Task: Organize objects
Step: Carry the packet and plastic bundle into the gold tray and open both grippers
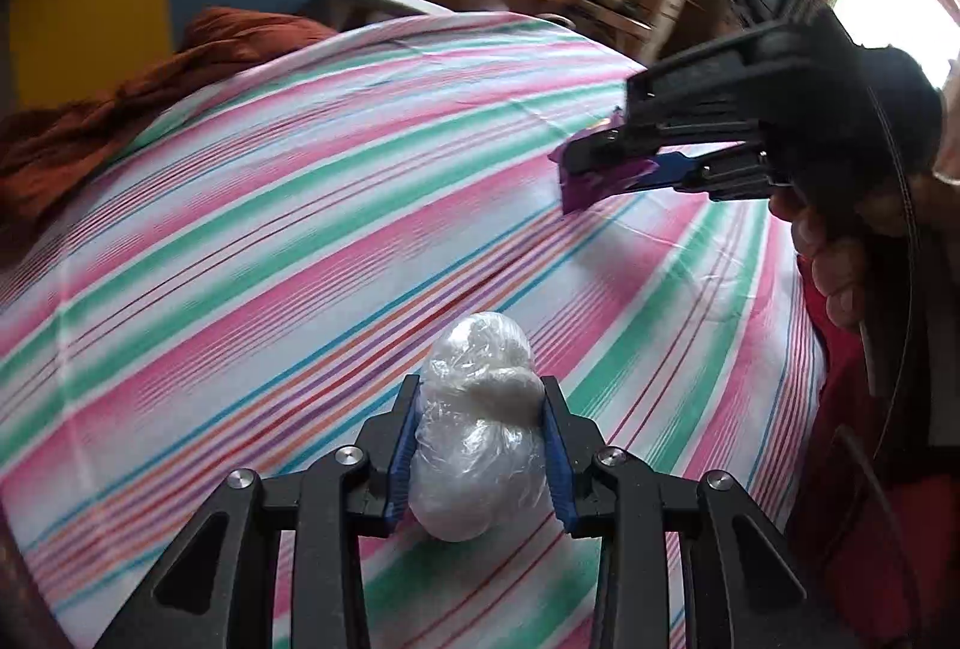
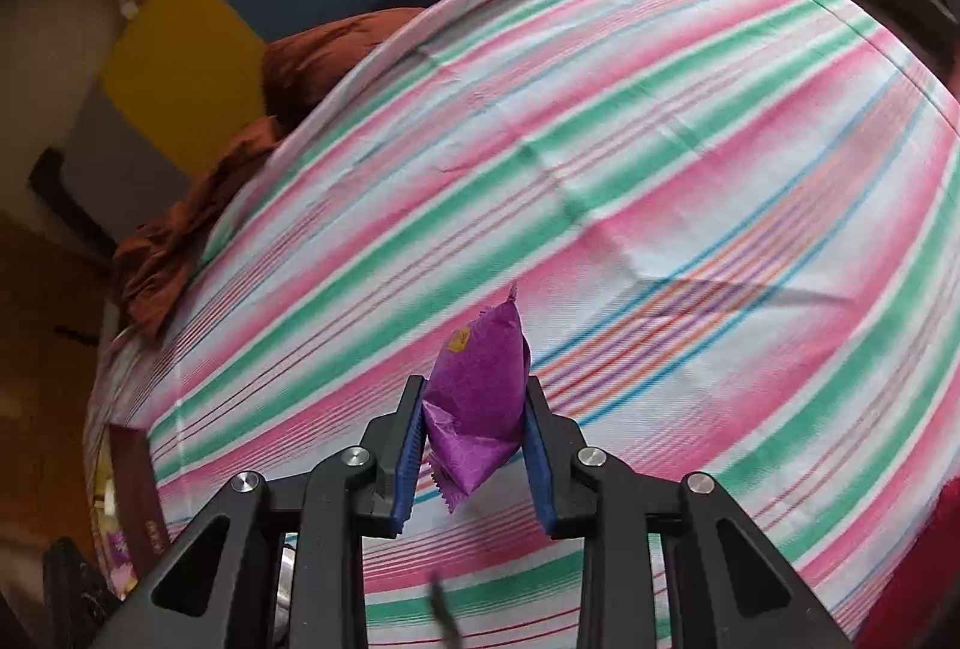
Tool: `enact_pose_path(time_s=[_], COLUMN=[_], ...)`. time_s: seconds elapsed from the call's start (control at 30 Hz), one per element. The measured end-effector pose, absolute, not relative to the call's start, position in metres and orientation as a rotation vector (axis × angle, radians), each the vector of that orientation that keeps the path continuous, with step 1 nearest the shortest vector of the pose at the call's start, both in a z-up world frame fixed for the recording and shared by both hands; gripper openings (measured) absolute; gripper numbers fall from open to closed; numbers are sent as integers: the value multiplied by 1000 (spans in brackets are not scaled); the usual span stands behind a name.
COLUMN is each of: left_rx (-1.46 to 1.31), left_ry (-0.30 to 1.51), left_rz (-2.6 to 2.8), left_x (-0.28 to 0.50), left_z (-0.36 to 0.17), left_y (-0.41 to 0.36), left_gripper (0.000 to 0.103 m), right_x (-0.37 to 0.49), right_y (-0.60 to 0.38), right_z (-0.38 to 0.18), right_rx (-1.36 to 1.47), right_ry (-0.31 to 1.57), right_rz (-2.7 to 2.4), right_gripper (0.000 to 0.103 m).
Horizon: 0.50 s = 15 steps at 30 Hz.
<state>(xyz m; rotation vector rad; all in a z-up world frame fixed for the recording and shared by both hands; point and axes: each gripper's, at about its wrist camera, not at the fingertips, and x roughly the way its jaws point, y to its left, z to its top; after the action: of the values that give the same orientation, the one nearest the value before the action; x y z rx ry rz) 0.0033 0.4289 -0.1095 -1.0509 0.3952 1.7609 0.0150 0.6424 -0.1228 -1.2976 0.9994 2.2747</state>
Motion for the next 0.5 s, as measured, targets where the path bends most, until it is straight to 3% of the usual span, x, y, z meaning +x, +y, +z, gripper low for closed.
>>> enact_pose_path(time_s=[0.5], left_rx=[-1017], left_ry=[284], left_rz=[2001], left_x=[-13], left_z=[-58], left_y=[332], left_gripper=[37], right_x=[29], right_y=[623], right_z=[-112], right_rx=[-1332], right_ry=[932], right_rz=[2328], right_gripper=[29])
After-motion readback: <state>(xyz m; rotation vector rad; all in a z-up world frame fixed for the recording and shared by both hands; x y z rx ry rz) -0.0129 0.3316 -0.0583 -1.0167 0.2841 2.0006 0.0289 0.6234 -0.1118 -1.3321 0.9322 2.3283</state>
